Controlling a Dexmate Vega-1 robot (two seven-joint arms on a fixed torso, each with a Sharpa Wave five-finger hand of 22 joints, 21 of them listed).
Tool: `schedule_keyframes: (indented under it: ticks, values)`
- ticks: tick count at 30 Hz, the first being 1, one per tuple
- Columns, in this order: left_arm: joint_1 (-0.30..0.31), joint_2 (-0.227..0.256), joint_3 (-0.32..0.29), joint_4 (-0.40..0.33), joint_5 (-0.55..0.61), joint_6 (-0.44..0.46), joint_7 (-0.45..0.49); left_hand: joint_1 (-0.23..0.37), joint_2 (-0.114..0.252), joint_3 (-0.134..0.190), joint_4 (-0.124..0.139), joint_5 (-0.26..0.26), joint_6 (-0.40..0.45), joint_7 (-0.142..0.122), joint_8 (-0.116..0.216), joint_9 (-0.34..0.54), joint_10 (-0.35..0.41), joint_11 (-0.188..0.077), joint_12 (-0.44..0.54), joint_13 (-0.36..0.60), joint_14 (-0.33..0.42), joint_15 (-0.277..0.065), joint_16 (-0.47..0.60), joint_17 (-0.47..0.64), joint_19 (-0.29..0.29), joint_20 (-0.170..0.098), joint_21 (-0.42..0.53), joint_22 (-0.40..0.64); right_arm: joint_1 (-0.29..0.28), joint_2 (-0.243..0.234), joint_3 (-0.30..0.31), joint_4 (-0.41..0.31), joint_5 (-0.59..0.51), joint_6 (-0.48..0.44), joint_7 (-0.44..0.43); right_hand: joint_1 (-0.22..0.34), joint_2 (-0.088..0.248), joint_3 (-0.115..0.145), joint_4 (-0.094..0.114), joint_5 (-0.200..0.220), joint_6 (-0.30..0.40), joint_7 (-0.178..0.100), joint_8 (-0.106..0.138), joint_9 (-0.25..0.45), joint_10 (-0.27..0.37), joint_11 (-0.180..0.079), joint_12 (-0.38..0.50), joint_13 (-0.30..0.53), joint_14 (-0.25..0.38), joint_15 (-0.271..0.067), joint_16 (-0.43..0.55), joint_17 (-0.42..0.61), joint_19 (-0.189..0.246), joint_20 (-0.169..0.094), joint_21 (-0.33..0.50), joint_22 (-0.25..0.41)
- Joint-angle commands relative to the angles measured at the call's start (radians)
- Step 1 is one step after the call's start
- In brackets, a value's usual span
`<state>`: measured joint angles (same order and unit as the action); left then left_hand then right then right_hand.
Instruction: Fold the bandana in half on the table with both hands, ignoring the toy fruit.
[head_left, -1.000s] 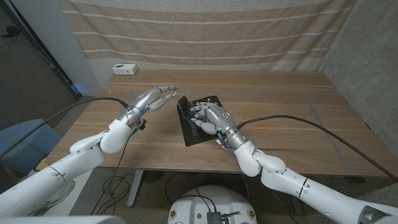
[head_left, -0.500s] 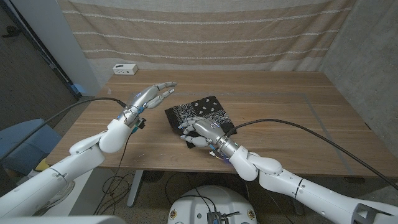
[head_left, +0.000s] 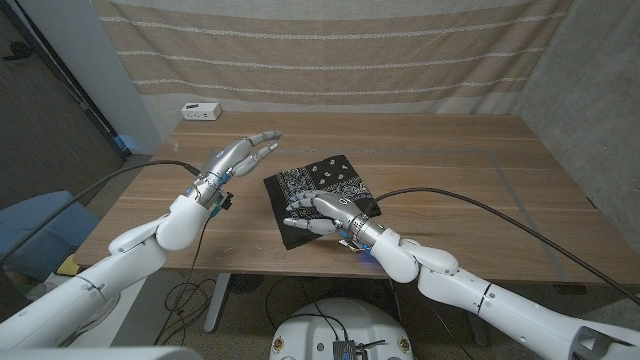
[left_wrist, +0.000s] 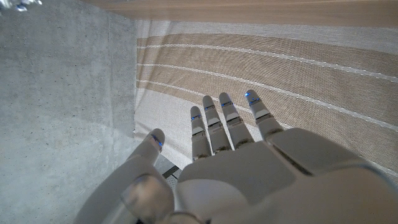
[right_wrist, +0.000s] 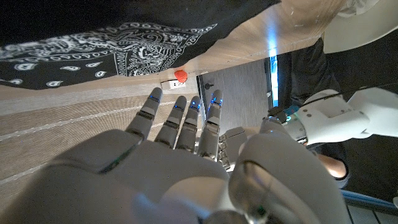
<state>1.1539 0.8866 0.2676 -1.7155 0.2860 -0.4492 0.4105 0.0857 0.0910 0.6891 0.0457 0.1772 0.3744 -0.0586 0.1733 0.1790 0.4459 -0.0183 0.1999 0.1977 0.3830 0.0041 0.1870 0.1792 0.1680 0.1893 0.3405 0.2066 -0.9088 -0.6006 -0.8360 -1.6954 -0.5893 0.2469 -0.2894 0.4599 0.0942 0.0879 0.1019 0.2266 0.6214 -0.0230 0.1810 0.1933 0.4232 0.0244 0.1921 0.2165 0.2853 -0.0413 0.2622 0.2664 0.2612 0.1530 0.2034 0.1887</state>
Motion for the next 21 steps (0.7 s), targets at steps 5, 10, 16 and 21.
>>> schedule_keyframes:
  ticks: [5,10,16,21]
  values:
    - [0.026,-0.022,-0.006,0.03,-0.023,-0.039,-0.018,-0.011,0.001,0.006,-0.001,0.003,-0.005,0.003,0.005,0.003,-0.004,0.0,0.0,0.004,-0.003,0.001,0.002,0.003,-0.003,0.011,-0.001,0.004,-0.074,0.021,0.144,-0.061,0.171,0.019,-0.083,0.105,0.046,0.068,-0.072,0.017,-0.007,0.005,0.016,0.002,-0.01,-0.003,0.011,0.001,-0.001,-0.022,-0.012,-0.013,0.045,-0.018,0.019,0.0]
    - [0.023,-0.033,-0.001,0.051,-0.038,-0.061,-0.024,-0.011,0.001,0.007,-0.002,0.003,-0.006,0.002,0.007,0.003,-0.004,0.0,0.001,0.004,-0.003,0.001,0.002,0.003,-0.004,0.012,-0.002,0.004,-0.086,0.024,0.178,-0.084,0.187,0.006,-0.104,0.132,0.05,0.087,-0.096,0.015,0.008,0.01,0.023,0.002,-0.009,-0.004,0.013,0.001,0.001,-0.023,-0.016,-0.017,0.054,-0.02,0.021,0.0]
    - [0.006,-0.05,0.014,0.094,-0.086,-0.1,-0.055,-0.01,0.002,0.008,-0.002,0.003,-0.007,0.002,0.008,0.003,-0.009,0.002,0.0,0.004,-0.005,0.003,0.002,0.003,-0.004,0.014,-0.002,0.004,-0.094,0.044,0.22,-0.073,0.243,0.035,-0.145,0.153,0.051,0.107,-0.119,0.008,0.049,0.018,0.036,0.001,0.011,-0.005,0.022,0.0,0.017,-0.021,-0.014,-0.021,0.071,-0.019,0.027,-0.001]
    - [-0.002,-0.062,0.017,0.123,-0.125,-0.131,-0.074,-0.01,0.002,0.009,-0.003,0.003,-0.009,0.002,0.008,0.003,-0.015,0.003,-0.001,0.004,-0.009,0.003,0.001,0.003,-0.004,0.014,-0.002,0.004,-0.094,0.061,0.255,-0.054,0.312,0.063,-0.156,0.163,0.05,0.119,-0.132,0.003,0.068,0.026,0.041,0.001,0.026,-0.004,0.027,-0.001,0.033,-0.021,-0.011,-0.023,0.08,-0.017,0.029,-0.001]
